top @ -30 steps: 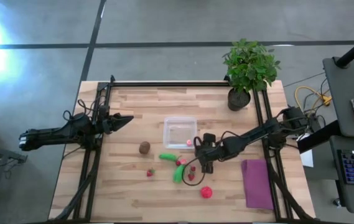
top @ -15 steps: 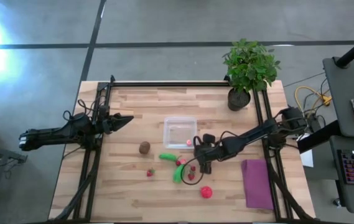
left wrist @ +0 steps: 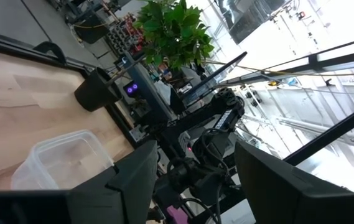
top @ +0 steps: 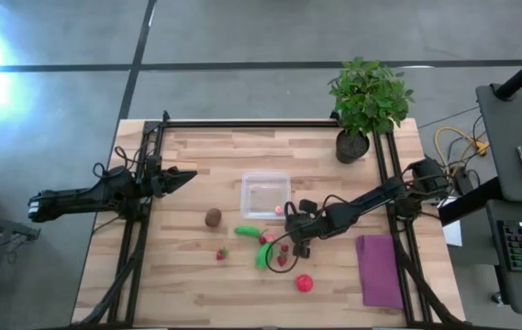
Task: Pick and placing Produce into tupperware
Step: Put the right pink peach into the transparent bin
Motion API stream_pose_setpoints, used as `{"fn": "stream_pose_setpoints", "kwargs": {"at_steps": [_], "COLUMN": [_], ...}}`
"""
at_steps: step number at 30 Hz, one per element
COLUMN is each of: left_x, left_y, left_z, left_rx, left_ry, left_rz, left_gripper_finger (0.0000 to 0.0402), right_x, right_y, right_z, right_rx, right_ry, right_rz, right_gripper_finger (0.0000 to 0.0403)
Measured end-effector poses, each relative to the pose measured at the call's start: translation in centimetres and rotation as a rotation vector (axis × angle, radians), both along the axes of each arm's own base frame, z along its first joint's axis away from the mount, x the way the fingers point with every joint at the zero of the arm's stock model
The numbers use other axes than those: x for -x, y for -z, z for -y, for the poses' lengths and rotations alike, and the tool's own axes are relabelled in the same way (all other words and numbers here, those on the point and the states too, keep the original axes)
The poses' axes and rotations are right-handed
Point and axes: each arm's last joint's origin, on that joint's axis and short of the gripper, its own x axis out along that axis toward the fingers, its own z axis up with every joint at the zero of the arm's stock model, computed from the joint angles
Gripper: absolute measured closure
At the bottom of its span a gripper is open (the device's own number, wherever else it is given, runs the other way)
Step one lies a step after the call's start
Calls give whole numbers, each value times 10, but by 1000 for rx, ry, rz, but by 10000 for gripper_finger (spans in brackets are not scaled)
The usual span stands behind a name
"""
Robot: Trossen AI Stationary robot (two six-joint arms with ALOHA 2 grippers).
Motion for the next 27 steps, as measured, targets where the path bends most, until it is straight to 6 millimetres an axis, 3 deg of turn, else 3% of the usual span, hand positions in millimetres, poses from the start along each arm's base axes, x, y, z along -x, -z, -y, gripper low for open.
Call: {"fn": "stream_pose_setpoints", "kwargs": {"at_steps": [6, 15, 23, 27], "left_x": [0, 0, 0, 0], "left_y": [0, 0, 0, 0], "left_z": [0, 0, 0, 0], "left_rx": [0, 0, 0, 0], "left_ry": [0, 0, 0, 0], "left_rz": [0, 0, 0, -1], "left_gripper_finger": [201, 201, 201, 201], "right_x": [-3, -11, -26, -28], "right_y": [-2, -11, -61, -79], "right_z": [-1, -3, -13, -9], "right_rx": [-20, -35, -41, 88], "right_ry": [32, 35, -42, -71], "right_rz": [30, 77, 220, 168], "right_gripper_finger": [301, 288, 304, 306]}}
